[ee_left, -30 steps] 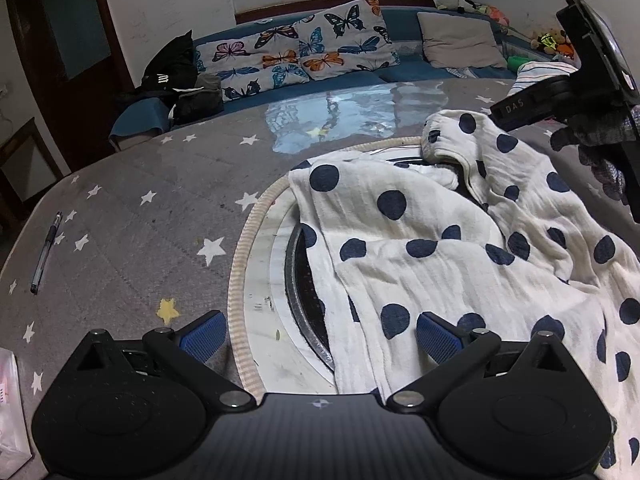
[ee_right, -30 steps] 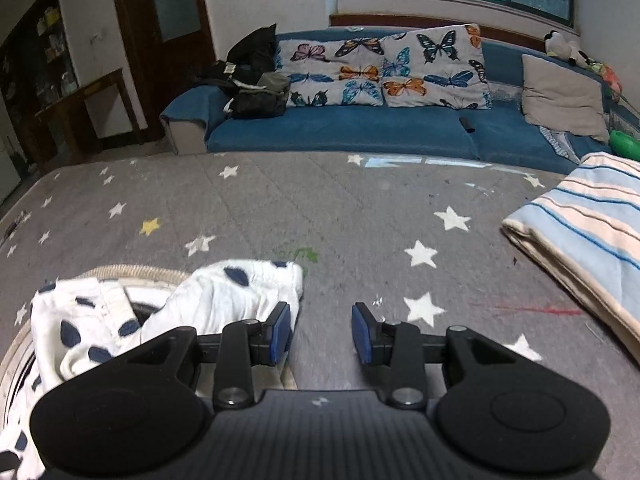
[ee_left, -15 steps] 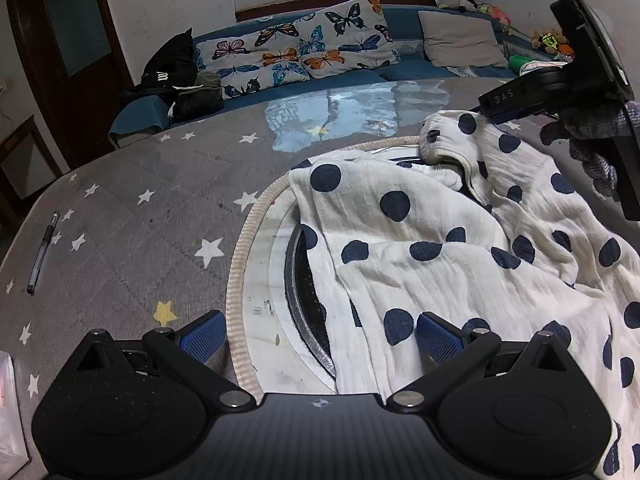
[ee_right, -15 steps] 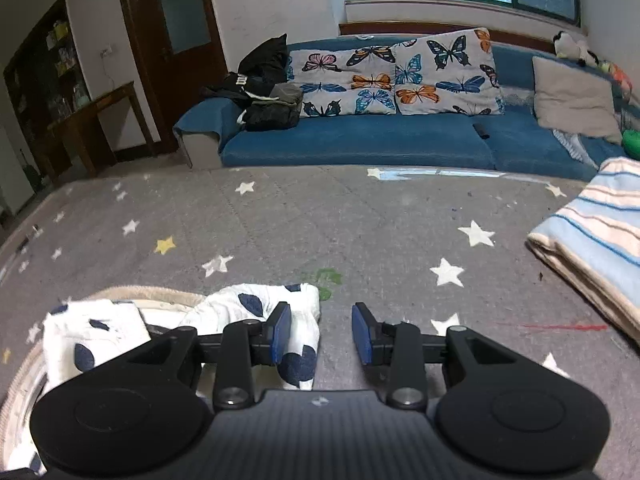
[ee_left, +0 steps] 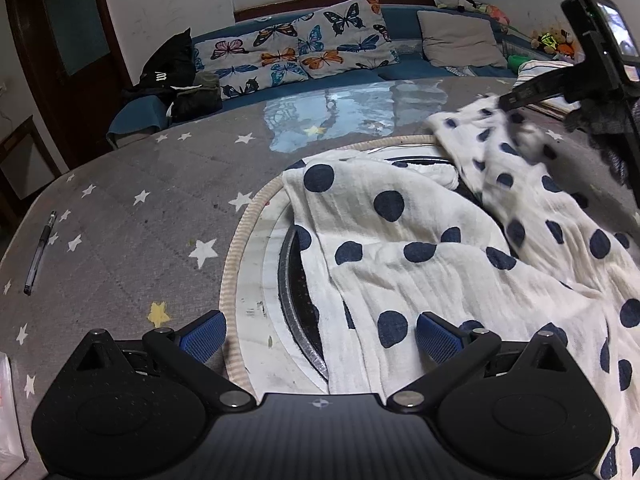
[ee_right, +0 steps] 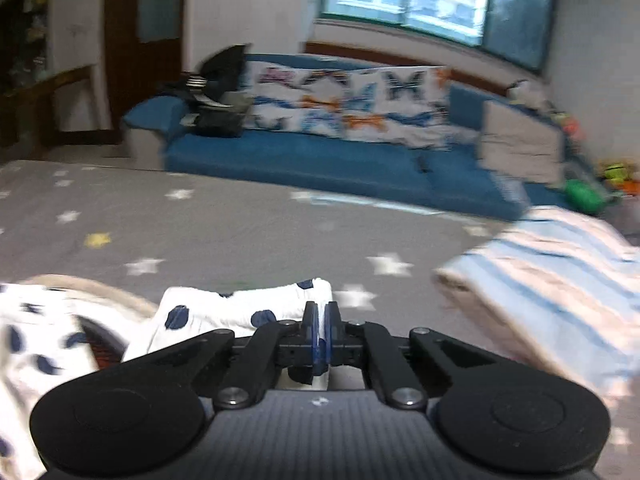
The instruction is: Fold clothes
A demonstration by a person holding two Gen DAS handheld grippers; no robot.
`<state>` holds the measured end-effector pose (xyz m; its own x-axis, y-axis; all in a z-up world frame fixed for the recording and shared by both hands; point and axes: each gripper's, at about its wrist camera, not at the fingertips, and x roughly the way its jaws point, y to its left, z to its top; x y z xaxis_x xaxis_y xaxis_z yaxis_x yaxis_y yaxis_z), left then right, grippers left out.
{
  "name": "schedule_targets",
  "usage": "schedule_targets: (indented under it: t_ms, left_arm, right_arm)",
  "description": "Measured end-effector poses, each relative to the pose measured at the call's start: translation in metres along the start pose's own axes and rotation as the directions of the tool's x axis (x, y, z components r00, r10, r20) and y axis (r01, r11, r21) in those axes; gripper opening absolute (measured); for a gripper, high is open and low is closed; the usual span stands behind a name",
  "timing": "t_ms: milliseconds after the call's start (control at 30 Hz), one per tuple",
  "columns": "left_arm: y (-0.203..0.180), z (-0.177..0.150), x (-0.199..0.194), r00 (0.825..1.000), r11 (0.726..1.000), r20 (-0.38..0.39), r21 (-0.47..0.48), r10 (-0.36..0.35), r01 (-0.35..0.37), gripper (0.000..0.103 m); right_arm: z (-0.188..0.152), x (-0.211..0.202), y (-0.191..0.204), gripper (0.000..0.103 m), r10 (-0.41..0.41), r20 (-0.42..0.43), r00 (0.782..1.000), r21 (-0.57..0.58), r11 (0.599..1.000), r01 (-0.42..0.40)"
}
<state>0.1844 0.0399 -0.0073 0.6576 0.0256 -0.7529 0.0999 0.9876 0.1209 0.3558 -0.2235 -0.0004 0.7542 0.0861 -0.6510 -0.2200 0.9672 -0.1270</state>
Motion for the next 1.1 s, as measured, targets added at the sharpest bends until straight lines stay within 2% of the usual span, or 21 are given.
schedule_targets:
  t_ms: [133, 167, 233, 333, 400, 467, 567, 700, 1100]
  left_arm:
    - [-0.003, -0.001, 0.000, 1.000, 1.000, 0.003, 0.004, -0.003, 0.003, 0.103]
    - [-0.003, -0.001, 0.000, 1.000, 1.000, 0.005, 0.006, -0.003, 0.003, 0.103]
    - [-0.004, -0.002, -0.002, 1.000, 1.000, 0.010, 0.010, -0.004, 0.004, 0.103]
    - [-0.004, -0.002, -0.003, 1.000, 1.000, 0.015, 0.012, -0.004, 0.004, 0.103]
    - [-0.004, -0.003, -0.004, 1.000, 1.000, 0.016, 0.009, -0.002, 0.002, 0.103]
    - [-0.004, -0.003, -0.005, 1.000, 1.000, 0.018, 0.006, -0.001, 0.001, 0.103]
    - [-0.005, -0.003, -0.007, 1.000, 1.000, 0.020, 0.004, -0.003, 0.003, 0.103]
    - [-0.005, -0.003, -0.007, 1.000, 1.000, 0.020, 0.006, -0.008, 0.008, 0.103]
    - [-0.005, -0.007, -0.004, 1.000, 1.000, 0.021, -0.001, -0.010, 0.010, 0.103]
  right_arm:
    - [-0.005, -0.008, -0.011, 0.004, -0.129, -0.022, 0.991, -0.022, 0.991, 0.128]
    - [-0.005, -0.012, -0.012, 0.004, -0.140, -0.014, 0.990, -0.017, 0.990, 0.140]
    - [-0.004, -0.023, -0.013, 0.007, -0.112, 0.009, 0.994, 0.000, 0.994, 0.112]
    - [0.001, -0.039, -0.004, 0.009, 0.027, 0.012, 1.000, 0.011, 1.000, -0.027]
    - [0.003, -0.040, 0.010, 0.013, 0.157, -0.033, 0.987, 0.019, 0.988, -0.156]
    - [0.004, -0.042, 0.024, 0.014, 0.284, -0.077, 0.956, 0.034, 0.959, -0.282]
    - [0.005, -0.044, 0.045, 0.015, 0.448, -0.138, 0.883, 0.055, 0.894, -0.445]
    - [0.001, -0.041, 0.071, 0.017, 0.435, -0.180, 0.882, -0.011, 0.896, -0.444]
    - [-0.004, -0.019, 0.089, 0.026, 0.386, -0.238, 0.891, -0.042, 0.913, -0.406]
